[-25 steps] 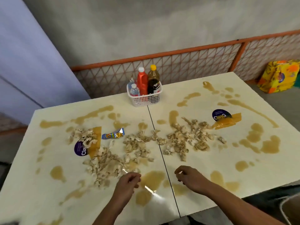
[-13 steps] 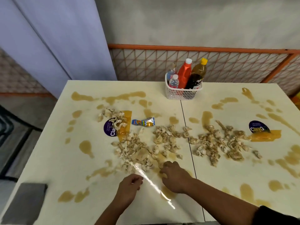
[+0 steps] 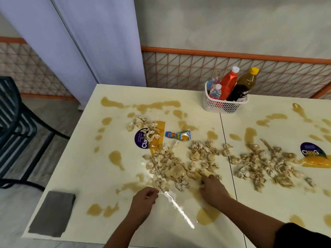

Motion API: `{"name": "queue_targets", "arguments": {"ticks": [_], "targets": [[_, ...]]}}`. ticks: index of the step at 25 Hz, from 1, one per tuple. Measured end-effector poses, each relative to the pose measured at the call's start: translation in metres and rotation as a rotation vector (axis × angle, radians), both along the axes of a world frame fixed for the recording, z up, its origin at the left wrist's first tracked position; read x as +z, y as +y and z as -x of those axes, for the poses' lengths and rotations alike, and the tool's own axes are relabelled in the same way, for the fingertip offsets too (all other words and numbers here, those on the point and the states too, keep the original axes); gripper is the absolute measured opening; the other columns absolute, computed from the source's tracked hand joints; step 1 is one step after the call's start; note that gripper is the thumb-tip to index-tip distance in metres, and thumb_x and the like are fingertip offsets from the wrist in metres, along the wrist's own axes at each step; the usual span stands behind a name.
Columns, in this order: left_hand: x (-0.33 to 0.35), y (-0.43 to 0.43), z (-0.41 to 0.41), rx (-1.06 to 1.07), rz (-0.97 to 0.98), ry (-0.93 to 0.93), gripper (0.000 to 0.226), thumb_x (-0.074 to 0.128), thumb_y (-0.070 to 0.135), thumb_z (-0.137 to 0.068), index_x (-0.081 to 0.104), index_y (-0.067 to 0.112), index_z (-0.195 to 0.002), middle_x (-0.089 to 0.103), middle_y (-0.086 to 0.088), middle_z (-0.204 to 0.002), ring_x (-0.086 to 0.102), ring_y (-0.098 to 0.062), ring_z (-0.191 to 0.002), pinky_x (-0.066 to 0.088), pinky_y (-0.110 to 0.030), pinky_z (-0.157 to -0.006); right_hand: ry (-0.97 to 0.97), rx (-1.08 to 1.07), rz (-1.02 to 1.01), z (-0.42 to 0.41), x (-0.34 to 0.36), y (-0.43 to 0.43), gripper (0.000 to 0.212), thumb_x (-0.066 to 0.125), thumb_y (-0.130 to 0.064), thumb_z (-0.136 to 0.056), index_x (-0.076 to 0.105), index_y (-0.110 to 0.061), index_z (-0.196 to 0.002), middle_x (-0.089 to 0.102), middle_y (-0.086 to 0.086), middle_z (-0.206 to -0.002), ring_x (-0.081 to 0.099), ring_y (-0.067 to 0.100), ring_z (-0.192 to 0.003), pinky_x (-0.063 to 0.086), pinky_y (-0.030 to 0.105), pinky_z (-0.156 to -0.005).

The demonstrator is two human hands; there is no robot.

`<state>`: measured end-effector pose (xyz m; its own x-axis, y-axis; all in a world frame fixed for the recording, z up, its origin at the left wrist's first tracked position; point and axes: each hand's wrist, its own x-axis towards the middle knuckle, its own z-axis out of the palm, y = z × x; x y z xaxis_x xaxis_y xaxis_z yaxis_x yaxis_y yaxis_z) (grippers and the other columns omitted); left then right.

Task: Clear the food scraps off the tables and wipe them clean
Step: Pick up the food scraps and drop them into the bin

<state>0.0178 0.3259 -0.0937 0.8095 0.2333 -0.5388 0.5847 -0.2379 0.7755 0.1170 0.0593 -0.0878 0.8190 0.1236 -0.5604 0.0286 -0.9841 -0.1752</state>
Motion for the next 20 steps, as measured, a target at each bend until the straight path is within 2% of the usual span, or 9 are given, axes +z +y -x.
{"name": "queue_targets", "arguments": {"ticks": [2,3,6,8,9,11,13,16,20], "targets": [[-0.002,0.007,-0.003,0.010,-0.036,-0.014,0.015,0.066,0.015,-0.091,0.074,0.027,-0.085,0.074,0.004,-0.086,0.069,-0.013,-0.076,0.048,-0.017,-0.067,-0.048,-0.151,-0.146,-0.002,0.003,-0.004,0.005,0.057,-0.024,-0.092,0.054,-0.021,-0.094,0.058,0.003,-0.096,0.059,0.023,-0.089,0.052,0.038,-0.079],[-0.003,0.010,-0.006,0.016,-0.064,-0.024,0.016,0.066,0.015,-0.091,0.074,0.028,-0.084,0.073,0.005,-0.085,0.068,-0.012,-0.077,0.048,-0.017,-0.069,-0.067,-0.218,-0.219,-0.002,0.005,-0.005,0.008,0.058,-0.021,-0.092,0.052,-0.020,-0.088,0.059,0.002,-0.088,0.057,0.021,-0.080,0.051,0.038,-0.072],[-0.005,0.018,-0.023,0.002,-0.171,-0.069,0.015,0.067,0.017,-0.090,0.073,0.028,-0.083,0.072,0.009,-0.084,0.066,-0.004,-0.077,0.046,-0.012,-0.068,-0.037,-0.367,-0.369,0.007,0.014,-0.006,0.009,0.059,-0.025,-0.098,0.050,-0.021,-0.098,0.061,0.001,-0.076,0.054,0.015,-0.061,0.041,0.027,-0.053],[-0.007,0.025,-0.043,-0.031,-0.281,-0.114,0.012,0.068,0.016,-0.089,0.072,0.027,-0.085,0.071,0.011,-0.084,0.064,-0.001,-0.077,0.045,-0.008,-0.069,0.011,-0.444,-0.396,0.015,0.014,-0.004,0.009,0.054,-0.034,-0.101,0.052,-0.025,-0.103,0.064,0.001,-0.082,0.058,0.012,-0.063,0.041,0.024,-0.054],[-0.008,0.028,-0.054,-0.041,-0.337,-0.135,0.010,0.068,0.016,-0.089,0.072,0.025,-0.090,0.071,0.011,-0.087,0.064,-0.001,-0.078,0.047,-0.010,-0.073,0.036,-0.469,-0.391,0.019,0.012,-0.003,0.016,0.052,-0.038,-0.102,0.056,-0.024,-0.099,0.066,0.001,-0.086,0.060,0.012,-0.067,0.044,0.026,-0.057],[-0.014,0.031,-0.075,-0.066,-0.423,-0.159,0.019,0.068,0.017,-0.087,0.072,0.020,-0.106,0.070,0.005,-0.098,0.065,-0.011,-0.086,0.052,-0.025,-0.085,0.063,-0.462,-0.364,0.025,0.008,-0.001,0.039,0.049,-0.046,-0.102,0.065,-0.014,-0.088,0.067,0.000,-0.080,0.060,0.014,-0.068,0.045,0.030,-0.064],[-0.024,0.032,-0.091,-0.155,-0.492,-0.134,0.033,0.068,0.024,-0.088,0.067,0.020,-0.120,0.066,0.000,-0.111,0.064,-0.020,-0.101,0.052,-0.034,-0.092,0.071,-0.422,-0.380,0.029,0.008,0.002,0.050,0.046,-0.051,-0.102,0.066,-0.010,-0.081,0.065,0.000,-0.072,0.058,0.016,-0.065,0.043,0.031,-0.064],[-0.036,0.029,-0.101,-0.264,-0.603,-0.099,0.033,0.065,0.030,-0.088,0.064,0.024,-0.120,0.061,-0.002,-0.115,0.061,-0.023,-0.106,0.054,-0.039,-0.089,0.088,-0.412,-0.452,0.031,0.020,0.009,0.046,0.047,-0.049,-0.103,0.058,-0.014,-0.075,0.060,-0.002,-0.069,0.056,0.014,-0.063,0.043,0.031,-0.065],[-0.042,0.033,-0.097,-0.256,-0.688,-0.151,0.032,0.065,0.025,-0.090,0.061,0.021,-0.121,0.059,-0.005,-0.113,0.060,-0.026,-0.105,0.054,-0.039,-0.084,0.202,-0.541,-0.612,0.032,0.040,0.021,0.037,0.057,-0.043,-0.099,0.060,-0.011,-0.081,0.063,0.001,-0.066,0.060,0.015,-0.060,0.049,0.029,-0.059]]}}
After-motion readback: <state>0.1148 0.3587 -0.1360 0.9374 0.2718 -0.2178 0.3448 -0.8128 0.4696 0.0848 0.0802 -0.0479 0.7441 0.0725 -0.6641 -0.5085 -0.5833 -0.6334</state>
